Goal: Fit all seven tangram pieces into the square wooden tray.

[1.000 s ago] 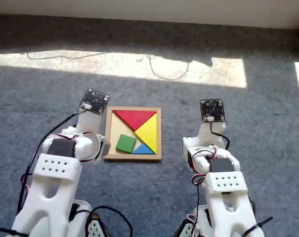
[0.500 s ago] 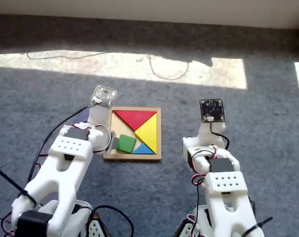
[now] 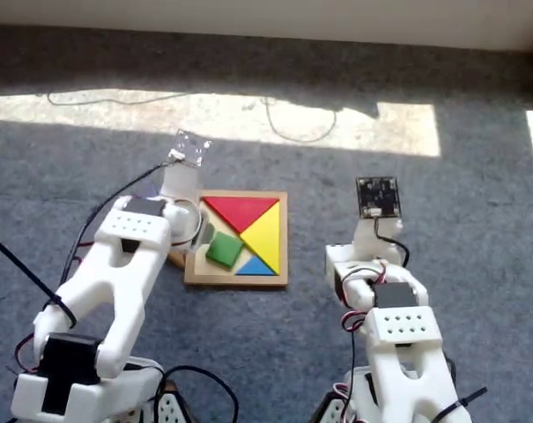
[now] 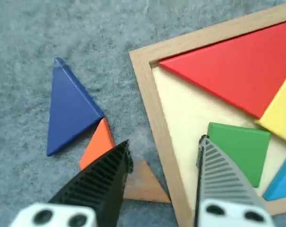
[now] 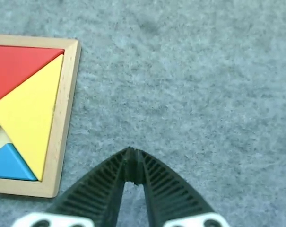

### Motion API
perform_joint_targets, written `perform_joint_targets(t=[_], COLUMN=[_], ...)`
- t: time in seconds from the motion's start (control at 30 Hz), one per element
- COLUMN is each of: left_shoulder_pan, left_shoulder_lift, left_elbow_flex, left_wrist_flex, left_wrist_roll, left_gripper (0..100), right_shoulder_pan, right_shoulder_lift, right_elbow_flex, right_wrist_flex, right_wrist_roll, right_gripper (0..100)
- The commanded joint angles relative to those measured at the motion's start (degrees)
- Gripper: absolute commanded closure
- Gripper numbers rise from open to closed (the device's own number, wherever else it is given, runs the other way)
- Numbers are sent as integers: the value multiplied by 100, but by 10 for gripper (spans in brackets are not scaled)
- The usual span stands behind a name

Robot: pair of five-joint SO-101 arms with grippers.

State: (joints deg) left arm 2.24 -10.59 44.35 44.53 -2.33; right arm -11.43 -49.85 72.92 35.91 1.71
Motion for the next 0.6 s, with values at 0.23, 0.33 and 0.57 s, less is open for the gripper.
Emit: perform_joint_targets(t=[0.23, 0.33, 0.57], left_shoulder_pan=[-101, -57, 180], left_shoulder_lift=[-207, 215, 778], left_elbow_flex=[-347, -470, -734], left_wrist_flex=[325, 229, 202], left_wrist_roll=[396, 396, 193], left_gripper=[775, 775, 777], right_shoulder_pan=[57, 48, 40], right_shoulder_lift=[-92, -92, -92], right_elbow_flex=[-48, -48, -48], right_wrist_flex=[-119, -119, -119], right_wrist_roll=[-9, -9, 0], right_gripper=[989, 989, 988])
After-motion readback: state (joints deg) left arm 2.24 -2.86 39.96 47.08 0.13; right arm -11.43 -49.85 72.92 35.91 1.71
